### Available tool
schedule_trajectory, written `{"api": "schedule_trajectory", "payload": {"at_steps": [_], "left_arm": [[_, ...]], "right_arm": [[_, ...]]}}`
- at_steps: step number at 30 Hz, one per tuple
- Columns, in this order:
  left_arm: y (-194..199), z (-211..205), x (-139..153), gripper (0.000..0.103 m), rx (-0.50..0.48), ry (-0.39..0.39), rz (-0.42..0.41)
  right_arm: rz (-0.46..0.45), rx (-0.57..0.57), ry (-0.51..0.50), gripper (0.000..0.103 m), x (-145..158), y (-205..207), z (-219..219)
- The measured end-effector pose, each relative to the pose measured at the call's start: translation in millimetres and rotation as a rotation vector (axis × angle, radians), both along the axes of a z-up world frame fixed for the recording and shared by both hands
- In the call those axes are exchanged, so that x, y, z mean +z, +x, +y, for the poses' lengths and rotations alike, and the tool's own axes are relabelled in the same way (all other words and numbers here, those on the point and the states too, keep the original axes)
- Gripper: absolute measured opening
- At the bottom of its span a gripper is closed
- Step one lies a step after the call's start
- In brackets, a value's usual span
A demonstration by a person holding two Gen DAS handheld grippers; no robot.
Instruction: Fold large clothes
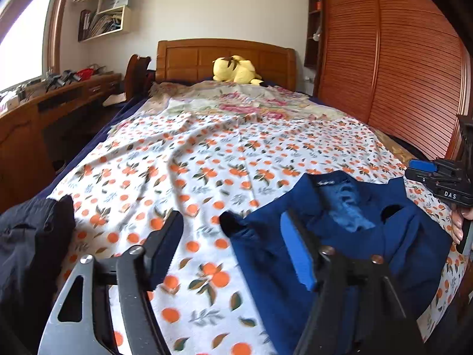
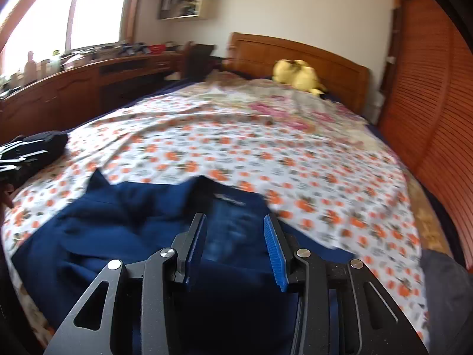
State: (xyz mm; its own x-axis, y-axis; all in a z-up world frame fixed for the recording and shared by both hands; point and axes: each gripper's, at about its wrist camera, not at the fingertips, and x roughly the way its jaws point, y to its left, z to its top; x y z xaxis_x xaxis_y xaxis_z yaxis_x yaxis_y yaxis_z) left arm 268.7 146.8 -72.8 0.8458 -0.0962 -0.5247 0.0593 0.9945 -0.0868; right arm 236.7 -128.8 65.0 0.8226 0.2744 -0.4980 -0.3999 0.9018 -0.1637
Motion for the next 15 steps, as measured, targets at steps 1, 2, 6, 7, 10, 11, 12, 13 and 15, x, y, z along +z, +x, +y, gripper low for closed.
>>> {"api": "schedule_trajectory", "payload": {"at_steps": [1, 2, 6, 7, 10, 11, 12, 13, 15], "left_arm": [[-1.0, 3.3, -1.0, 0.072, 0.006, -0.002, 0.001], [-3.1, 8.9, -2.4, 0.072, 0.018, -0.005, 0.002], [-9.7, 25.1, -5.7, 0.072, 0.041, -0.021, 0.0], [-11.3, 27.9, -6.4, 0.072, 0.045, -0.023, 0.0], [-13.5, 35.7, -7.4, 0.072, 0.054, -0.03, 0.0], [-14.6, 37.8, -7.9, 0.072, 0.055, -0.033, 0.0], [-15.4, 39.5, -8.1, 0.072, 0.055, -0.036, 0.0], [-15.6, 40.4, -8.5, 0.072, 0.057, -0.037, 0.0], [-15.5, 41.5, -9.2, 0.072, 0.065, -0.035, 0.005]], "right_arm": [[0.007, 0.025, -0.004, 0.042, 0.2, -3.5, 11.8], [0.017, 0.05, -0.009, 0.042, -0.2, -7.1, 23.7], [0.072, 0.145, -0.023, 0.042, -4.5, -20.4, 64.1], [0.087, 0.166, -0.033, 0.042, -6.2, -24.7, 73.4], [0.139, 0.224, -0.048, 0.042, -11.2, -37.3, 94.2], [0.157, 0.243, -0.055, 0.042, -13.2, -41.7, 100.7], [0.171, 0.257, -0.063, 0.042, -13.5, -44.4, 103.9], [0.179, 0.274, -0.072, 0.042, -14.8, -49.4, 109.3], [0.186, 0.31, -0.087, 0.042, -12.3, -59.3, 121.9]]}}
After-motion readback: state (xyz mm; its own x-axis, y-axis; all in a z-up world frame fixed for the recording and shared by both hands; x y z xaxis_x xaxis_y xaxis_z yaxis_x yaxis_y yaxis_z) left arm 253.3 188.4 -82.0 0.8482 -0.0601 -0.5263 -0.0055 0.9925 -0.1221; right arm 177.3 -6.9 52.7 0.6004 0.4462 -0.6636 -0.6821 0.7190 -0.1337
